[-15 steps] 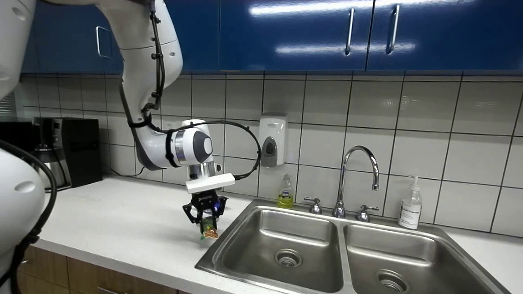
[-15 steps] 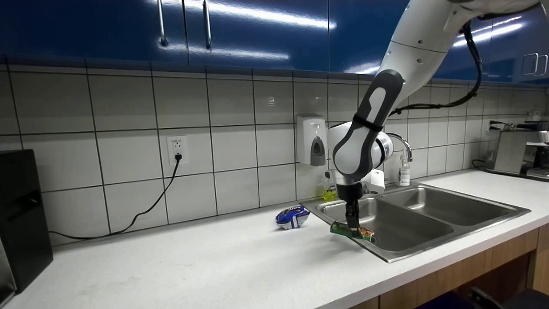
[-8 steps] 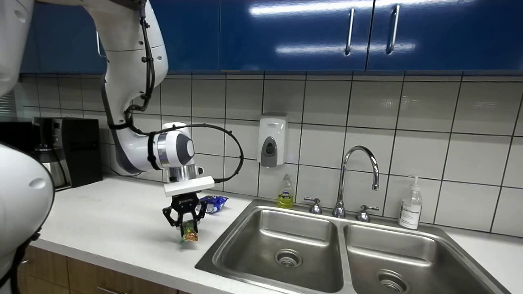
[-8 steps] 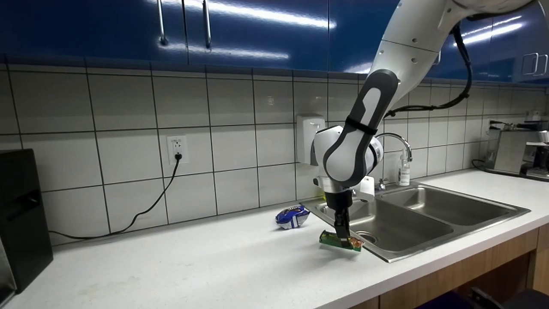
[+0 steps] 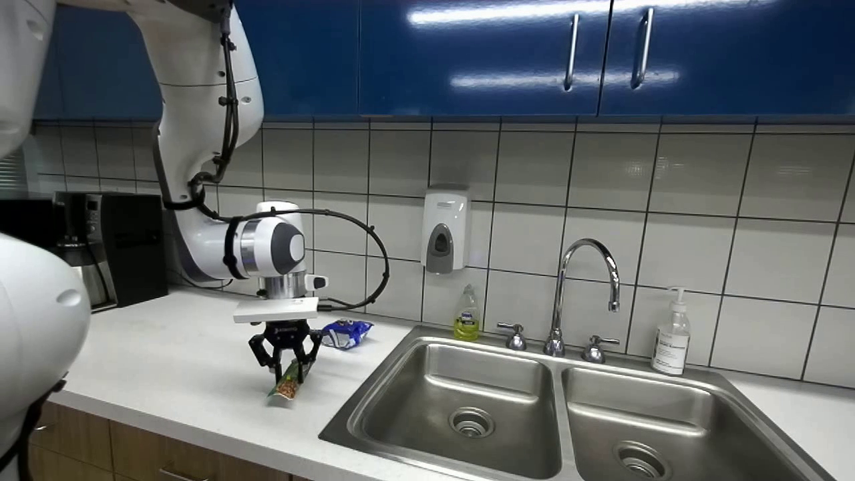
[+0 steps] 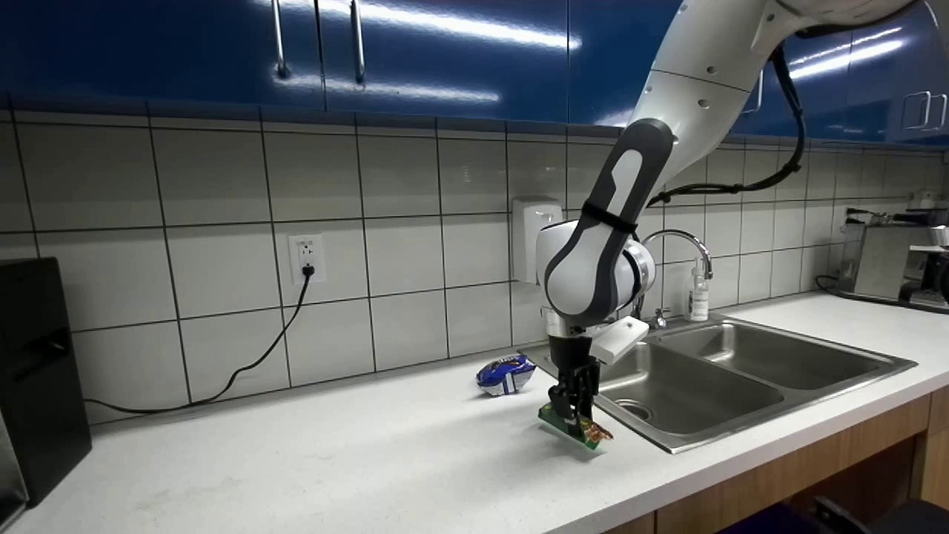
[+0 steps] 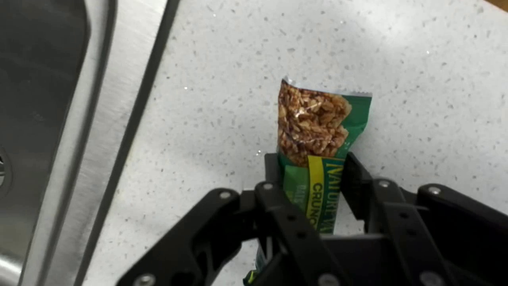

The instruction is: Remove the green packet from the sink and put it on the left side of the counter

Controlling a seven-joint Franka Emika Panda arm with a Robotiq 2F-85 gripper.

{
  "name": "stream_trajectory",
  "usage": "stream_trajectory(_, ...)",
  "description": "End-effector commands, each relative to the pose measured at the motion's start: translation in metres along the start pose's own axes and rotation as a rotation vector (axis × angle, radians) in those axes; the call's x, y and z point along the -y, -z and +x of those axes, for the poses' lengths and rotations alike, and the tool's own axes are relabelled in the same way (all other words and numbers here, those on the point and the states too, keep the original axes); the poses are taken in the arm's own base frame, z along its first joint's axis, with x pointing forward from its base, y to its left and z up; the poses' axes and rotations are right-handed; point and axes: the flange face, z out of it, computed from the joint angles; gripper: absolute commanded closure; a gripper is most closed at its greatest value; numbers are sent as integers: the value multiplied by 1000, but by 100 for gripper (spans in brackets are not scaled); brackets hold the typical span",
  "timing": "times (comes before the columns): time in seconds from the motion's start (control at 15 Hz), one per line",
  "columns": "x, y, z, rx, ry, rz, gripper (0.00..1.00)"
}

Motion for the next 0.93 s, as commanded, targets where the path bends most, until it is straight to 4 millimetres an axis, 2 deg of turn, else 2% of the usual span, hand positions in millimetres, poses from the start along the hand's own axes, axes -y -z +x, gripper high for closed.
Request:
stream_trajectory(0.0,9,2,3,-39,-138,4,84)
stream_trajectory(0.87,16,-19,7,14,-229,19,84)
